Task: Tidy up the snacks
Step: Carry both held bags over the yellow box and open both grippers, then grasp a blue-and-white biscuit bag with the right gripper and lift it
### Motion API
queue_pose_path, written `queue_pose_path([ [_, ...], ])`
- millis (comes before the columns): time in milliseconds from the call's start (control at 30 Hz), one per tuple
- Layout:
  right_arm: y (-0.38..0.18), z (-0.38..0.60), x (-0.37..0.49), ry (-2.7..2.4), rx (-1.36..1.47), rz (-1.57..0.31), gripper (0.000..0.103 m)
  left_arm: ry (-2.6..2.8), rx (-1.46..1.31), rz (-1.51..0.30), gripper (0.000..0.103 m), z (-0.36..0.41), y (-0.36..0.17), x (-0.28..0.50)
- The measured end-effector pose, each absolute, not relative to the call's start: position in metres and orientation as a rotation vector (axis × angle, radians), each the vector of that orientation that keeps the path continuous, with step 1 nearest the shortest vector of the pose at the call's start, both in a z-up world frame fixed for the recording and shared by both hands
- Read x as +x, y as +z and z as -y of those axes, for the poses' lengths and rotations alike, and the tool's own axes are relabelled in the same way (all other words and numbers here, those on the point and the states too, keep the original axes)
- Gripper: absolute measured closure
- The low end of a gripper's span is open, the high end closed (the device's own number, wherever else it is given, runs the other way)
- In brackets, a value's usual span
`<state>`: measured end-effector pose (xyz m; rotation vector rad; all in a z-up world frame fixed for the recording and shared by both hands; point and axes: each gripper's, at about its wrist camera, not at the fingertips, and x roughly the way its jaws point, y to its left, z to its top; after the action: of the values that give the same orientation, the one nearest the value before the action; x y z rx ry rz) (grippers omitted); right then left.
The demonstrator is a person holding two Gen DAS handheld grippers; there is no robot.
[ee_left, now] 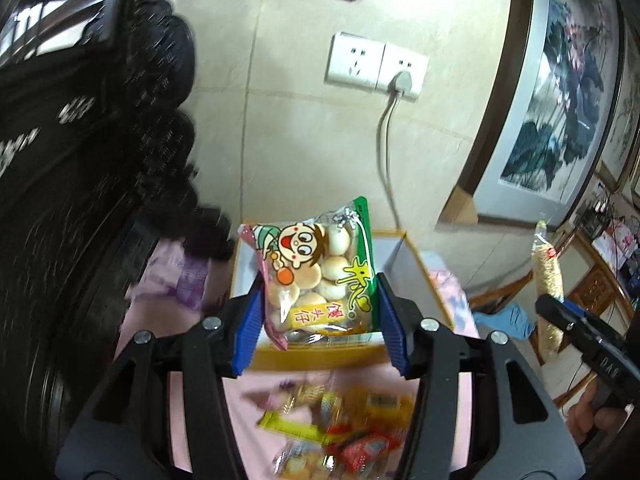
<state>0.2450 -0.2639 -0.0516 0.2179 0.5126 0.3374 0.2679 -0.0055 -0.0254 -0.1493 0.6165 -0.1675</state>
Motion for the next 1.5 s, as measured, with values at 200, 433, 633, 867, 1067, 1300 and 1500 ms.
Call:
queue_pose_path([
  [200, -0.047, 0.245, 0.311, 0.288, 0.220, -0.578, 0.034, -0.051, -0.118, -0.661, 0.012, 0.028, -0.021, 0.336],
  [433, -0.056, 0.244, 0.245, 0.406, 0.149, -0.542, 0.033, -0.116, -0.148, -0.646, 0.006, 0.018, -0.028, 0.277],
  [633, -0.123, 0.221, 0.200, 0.480, 0.041, -0.706, 0.033, -0.097, -0.153, -0.742, 0.006, -0.003, -0.074, 0.228],
  [867, -0.194, 0.200, 0.147, 0.554, 0.037, -0.898, 0.033, -0.050, -0.208, -0.883, 0.006, -0.028, -0.129, 0.175],
  [1067, -0.237, 0.183, 0.123, 0.560, 0.011, -0.999, 0.033, -0.031, -0.199, -0.943, 0.006, -0.036, -0.152, 0.141],
  [1300, -0.275, 0.154, 0.128, 0.655, -0.207, -1.029, 0.031, -0.024, -0.218, -0.976, 0.006, -0.039, -0.155, 0.120],
  [1500, -0.304, 0.130, 0.142, 0.692, -0.405, -1.034, 0.030, -0.013, -0.197, -0.986, 0.006, -0.045, -0.153, 0.105],
])
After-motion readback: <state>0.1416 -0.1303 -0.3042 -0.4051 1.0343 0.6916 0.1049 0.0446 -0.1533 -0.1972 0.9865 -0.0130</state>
